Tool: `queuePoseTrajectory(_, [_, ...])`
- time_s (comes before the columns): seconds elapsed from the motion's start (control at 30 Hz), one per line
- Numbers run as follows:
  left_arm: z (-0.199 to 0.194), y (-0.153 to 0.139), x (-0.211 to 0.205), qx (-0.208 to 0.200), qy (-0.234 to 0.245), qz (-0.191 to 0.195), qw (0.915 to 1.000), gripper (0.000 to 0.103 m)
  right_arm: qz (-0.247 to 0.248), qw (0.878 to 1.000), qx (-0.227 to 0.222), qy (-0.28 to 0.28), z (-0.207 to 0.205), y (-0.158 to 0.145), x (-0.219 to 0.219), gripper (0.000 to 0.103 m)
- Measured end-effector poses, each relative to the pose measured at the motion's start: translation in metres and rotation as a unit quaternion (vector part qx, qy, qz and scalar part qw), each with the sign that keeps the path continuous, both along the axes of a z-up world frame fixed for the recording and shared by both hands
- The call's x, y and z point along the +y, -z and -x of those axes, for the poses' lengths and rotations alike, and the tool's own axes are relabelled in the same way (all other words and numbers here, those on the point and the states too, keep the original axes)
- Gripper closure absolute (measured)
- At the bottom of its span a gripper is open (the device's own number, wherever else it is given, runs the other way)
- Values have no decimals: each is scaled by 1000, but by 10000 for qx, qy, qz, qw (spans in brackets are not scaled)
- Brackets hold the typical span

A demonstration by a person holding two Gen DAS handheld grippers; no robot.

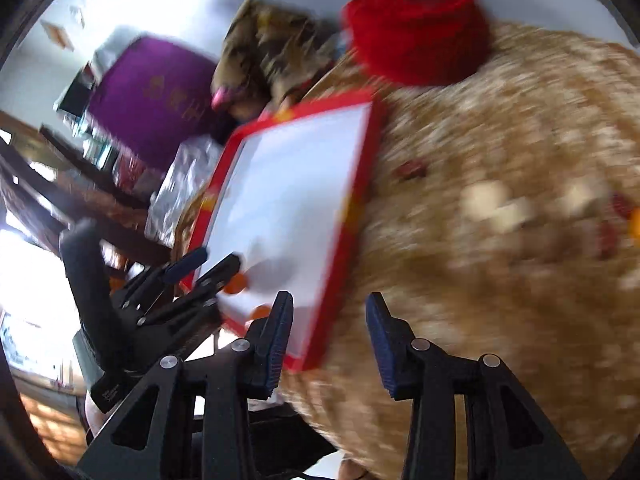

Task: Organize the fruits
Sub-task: 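Grasp a pale irregular chunk with the left tool while the right tool holds its mandarin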

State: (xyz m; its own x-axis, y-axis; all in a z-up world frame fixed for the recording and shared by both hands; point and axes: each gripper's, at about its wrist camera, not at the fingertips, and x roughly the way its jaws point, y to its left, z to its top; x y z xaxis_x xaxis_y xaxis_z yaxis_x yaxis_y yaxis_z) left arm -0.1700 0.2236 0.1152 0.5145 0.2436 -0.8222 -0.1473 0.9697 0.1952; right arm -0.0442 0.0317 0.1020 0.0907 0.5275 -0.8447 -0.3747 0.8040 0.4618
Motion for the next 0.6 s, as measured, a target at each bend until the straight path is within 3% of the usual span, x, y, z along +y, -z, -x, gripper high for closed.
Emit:
queuePoseTrajectory(0.13, [-26,-3,-48,-109,709,165,9973,53,269,9950,-374,885,-39,-24,-91,63])
queuePoseTrajectory(0.27, [-55,6,-94,46,1041,133,9945,53,309,9870,-154,1567,-66,-12,-152,63])
queuePoseTrajectory(0.43, [-89,35,-112,329,1201,-169,9921,53,245,9811,347,1889,-83,21,-175,63])
queuePoseTrajectory(0.6, [-104,52,-118,509,1505,-182,9871,53,445,9817,453,1794,-89,36,-174,63])
